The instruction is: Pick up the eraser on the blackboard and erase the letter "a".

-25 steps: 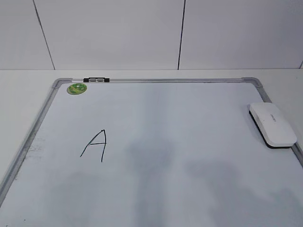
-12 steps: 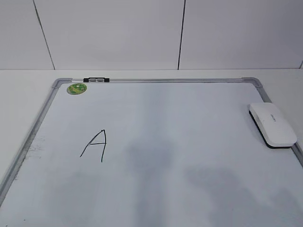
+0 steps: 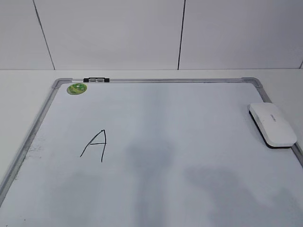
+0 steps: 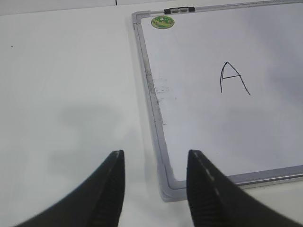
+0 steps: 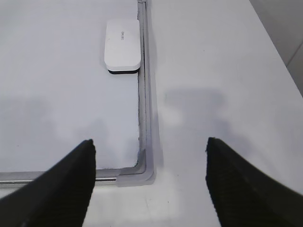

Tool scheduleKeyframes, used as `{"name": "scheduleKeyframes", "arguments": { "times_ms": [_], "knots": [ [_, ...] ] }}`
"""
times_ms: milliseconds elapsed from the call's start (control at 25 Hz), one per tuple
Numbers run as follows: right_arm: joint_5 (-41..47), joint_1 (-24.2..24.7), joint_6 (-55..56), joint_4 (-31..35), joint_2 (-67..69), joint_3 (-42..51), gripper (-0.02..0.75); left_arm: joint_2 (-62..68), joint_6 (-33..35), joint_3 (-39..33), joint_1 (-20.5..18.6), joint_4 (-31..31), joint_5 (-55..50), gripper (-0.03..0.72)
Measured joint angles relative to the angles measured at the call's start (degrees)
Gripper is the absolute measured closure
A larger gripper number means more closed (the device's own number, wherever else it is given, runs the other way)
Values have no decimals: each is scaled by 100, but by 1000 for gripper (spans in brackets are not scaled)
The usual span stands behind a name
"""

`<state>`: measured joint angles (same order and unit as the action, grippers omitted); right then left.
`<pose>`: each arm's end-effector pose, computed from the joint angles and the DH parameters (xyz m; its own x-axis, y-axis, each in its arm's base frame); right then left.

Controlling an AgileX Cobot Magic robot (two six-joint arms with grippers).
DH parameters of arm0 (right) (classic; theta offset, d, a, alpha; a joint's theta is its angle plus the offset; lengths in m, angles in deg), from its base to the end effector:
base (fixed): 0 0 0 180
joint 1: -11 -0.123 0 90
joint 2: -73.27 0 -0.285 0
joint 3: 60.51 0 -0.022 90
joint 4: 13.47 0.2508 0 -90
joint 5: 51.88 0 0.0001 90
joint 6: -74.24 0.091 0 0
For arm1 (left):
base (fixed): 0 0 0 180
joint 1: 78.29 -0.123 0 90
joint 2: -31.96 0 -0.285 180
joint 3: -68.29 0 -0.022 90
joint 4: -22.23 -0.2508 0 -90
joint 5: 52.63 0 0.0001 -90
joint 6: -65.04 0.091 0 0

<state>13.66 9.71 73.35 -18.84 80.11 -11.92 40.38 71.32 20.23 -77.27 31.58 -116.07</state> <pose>-0.0110 -0.0080 0.2708 -0.5150 -0.0658 -0.8546 0.0227 0.9957 -0.0903 -0.0070 -0.0131 0.2770 -0.4885 0.0444 -0.8714 0.1617 0.9860 -0.0404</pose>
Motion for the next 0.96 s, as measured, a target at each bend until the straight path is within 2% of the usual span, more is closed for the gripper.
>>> {"name": "scheduleKeyframes", "arguments": {
  "times_ms": [960],
  "knots": [
    [0,0,0,-2,0,0,162,0,0,0,0,0,0,407]
  ]
}}
